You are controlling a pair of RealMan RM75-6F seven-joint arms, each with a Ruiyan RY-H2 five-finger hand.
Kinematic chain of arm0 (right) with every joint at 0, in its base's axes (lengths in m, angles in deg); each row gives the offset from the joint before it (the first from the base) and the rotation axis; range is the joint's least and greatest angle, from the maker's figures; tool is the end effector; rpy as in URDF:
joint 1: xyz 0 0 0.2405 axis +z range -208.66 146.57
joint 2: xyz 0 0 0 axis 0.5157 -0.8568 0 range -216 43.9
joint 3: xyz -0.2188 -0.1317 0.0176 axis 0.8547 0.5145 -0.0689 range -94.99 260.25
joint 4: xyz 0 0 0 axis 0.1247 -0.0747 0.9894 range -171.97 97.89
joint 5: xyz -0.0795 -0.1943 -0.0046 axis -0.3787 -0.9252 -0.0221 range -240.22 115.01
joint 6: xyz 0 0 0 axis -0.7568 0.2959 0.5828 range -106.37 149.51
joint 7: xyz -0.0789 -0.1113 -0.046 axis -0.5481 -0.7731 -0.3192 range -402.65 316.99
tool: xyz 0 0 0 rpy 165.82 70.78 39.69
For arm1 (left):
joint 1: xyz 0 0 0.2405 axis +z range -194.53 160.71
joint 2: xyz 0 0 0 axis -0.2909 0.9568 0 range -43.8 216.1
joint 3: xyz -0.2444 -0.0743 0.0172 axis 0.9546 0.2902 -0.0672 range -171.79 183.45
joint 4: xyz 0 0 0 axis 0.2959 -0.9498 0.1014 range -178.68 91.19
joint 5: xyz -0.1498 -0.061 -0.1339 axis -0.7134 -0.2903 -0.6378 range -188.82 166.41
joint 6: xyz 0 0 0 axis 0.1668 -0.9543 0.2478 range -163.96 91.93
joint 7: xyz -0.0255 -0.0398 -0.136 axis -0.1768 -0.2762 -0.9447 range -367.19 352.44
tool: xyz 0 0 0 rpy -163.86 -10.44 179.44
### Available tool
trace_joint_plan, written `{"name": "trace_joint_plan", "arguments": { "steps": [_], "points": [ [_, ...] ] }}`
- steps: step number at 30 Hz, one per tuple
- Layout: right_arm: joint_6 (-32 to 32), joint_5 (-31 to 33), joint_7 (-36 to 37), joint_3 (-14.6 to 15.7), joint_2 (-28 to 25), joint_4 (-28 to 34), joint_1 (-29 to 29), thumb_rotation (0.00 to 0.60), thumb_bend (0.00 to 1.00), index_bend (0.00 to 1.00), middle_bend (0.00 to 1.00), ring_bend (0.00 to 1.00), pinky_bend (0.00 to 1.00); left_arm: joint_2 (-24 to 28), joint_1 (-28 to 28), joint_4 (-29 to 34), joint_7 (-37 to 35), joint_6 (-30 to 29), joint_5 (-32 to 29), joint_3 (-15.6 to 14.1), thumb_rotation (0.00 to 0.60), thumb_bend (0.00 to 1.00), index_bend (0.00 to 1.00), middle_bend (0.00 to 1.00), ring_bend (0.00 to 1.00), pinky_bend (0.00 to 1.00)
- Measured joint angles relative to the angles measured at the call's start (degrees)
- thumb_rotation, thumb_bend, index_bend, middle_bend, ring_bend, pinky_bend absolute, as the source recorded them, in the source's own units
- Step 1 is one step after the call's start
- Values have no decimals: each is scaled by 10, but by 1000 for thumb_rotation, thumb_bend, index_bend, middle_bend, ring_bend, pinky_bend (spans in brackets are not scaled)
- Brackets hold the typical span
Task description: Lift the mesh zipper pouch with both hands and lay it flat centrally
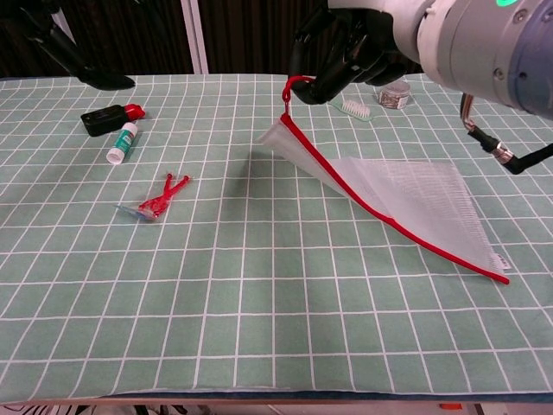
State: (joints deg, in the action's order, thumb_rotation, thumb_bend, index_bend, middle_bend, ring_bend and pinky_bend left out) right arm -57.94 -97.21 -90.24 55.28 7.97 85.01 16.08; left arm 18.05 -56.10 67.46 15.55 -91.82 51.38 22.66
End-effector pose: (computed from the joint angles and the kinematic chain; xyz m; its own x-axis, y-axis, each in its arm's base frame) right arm -0.0058 -0.2882 0.0291 0.0901 -0.2909 0.9525 -0.9809 -0.1915 0.0343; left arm -0.0998 0.3206 0.0858 0.3840 0.1962 0.9023 0.8607 -0.4298 -0.2728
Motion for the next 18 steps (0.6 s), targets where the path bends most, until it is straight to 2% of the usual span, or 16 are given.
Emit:
{"name": "trace_joint_plan", "arguments": {
  "steps": [18],
  "points": [
    [-21, 16, 24, 16, -15, 6, 25, 600, 712, 678, 1000, 1000, 1000, -111, -96, -35, 34, 3, -80, 1, 600, 274, 428, 0, 0, 0]
  ]
}}
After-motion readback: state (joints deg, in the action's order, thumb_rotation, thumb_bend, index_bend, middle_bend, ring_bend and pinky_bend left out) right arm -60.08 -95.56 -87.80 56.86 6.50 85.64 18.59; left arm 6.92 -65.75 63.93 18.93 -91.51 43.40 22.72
